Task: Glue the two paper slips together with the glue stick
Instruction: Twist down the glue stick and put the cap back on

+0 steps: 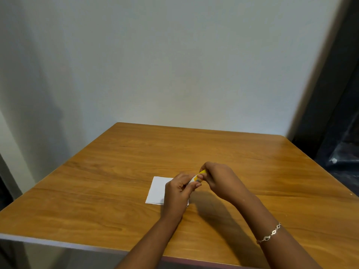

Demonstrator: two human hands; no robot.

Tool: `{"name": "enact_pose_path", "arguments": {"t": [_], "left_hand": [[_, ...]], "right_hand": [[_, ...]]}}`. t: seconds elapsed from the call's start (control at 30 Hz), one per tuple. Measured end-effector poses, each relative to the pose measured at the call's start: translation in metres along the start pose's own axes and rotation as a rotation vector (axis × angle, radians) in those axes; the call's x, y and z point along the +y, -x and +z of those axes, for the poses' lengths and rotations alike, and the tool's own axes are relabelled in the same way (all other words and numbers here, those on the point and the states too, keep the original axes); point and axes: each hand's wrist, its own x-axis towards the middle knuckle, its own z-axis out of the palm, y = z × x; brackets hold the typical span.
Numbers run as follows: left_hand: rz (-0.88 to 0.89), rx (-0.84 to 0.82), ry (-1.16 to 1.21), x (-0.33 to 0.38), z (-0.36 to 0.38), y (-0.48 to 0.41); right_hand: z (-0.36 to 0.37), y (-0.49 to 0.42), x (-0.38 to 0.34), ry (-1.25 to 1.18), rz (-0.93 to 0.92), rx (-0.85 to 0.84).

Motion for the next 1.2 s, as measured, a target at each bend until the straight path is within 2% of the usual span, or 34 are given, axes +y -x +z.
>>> {"name": "enact_pose_path", "arguments": {"t": [0.27, 0.4, 0.5, 0.7, 0.8, 0.93, 1.2], "left_hand": [[0.071, 0.045, -0.112, -0.004, 0.001, 0.000], [0.164, 0.034, -0.230, -0.003, 0.002, 0.001], [0.168, -0.001, -0.236, -0.002, 0.002, 0.002], [0.046, 0.013, -0.116, -0.005, 0.000, -0.002], [-0.004, -0.016, -0.095, -0.006, 0.000, -0.001], [-0.053, -0.101, -0.061, -0.004, 0.002, 0.000], [-0.021, -0.064, -0.099, -0.001, 0.002, 0.001]], "right_hand": [[0.004, -0.005, -0.010, 0.071, 0.158, -0.010], [0.004, -0.003, -0.011, 0.061, 0.279, -0.019], [0.010, -0.004, -0.005, 0.027, 0.316, 0.007], [0.025, 0.012, 0.010, -0.649, 0.127, 0.071], [0.031, 0.018, 0.017, -0.926, 0.101, 0.113], [0.030, 0.015, 0.015, -1.013, 0.051, 0.148], [0.039, 0.006, 0.012, -1.086, 0.124, 0.243]]}}
